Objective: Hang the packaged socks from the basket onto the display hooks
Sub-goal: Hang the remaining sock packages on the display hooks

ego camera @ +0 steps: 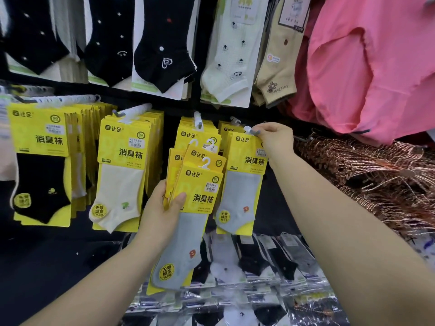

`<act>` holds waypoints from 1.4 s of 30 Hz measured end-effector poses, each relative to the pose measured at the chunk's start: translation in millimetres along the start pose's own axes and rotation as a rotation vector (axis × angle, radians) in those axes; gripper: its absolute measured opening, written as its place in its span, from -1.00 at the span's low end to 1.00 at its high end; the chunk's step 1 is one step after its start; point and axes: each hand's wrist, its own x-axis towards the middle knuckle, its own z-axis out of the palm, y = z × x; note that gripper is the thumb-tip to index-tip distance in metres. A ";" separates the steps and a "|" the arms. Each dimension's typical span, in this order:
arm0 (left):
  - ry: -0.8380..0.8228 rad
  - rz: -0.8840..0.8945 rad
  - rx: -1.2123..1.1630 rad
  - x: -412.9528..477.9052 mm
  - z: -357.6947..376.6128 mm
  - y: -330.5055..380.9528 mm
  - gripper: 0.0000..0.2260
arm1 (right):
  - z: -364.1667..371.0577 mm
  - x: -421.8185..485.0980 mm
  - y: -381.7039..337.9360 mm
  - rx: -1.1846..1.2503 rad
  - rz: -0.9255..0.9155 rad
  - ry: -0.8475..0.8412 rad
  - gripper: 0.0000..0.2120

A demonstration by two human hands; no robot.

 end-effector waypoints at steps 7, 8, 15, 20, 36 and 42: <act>-0.002 0.022 0.002 3.2 5.2 1.5 -0.81 | 0.8 -30.7 33.4 -0.331 -0.220 0.175 -0.89; -0.005 0.023 0.004 3.9 7.3 1.8 -0.81 | 1.9 -36.4 39.1 -0.365 -0.268 0.115 -0.87; -0.002 0.045 0.023 14.7 15.2 5.0 -0.78 | 20.7 -22.2 50.3 -0.545 -0.272 -0.187 -0.60; -0.015 0.047 0.012 22.2 15.4 6.4 -0.78 | 39.0 9.6 47.7 -0.675 -0.141 -0.349 -0.45; -0.040 -0.124 -0.350 -0.1 37.2 22.5 -0.69 | -3.4 -86.2 13.5 0.075 0.041 -0.269 -0.54; -0.066 -0.132 -0.444 -5.4 38.8 28.5 -0.68 | -14.5 -95.9 24.6 -0.035 -0.037 -0.265 -0.71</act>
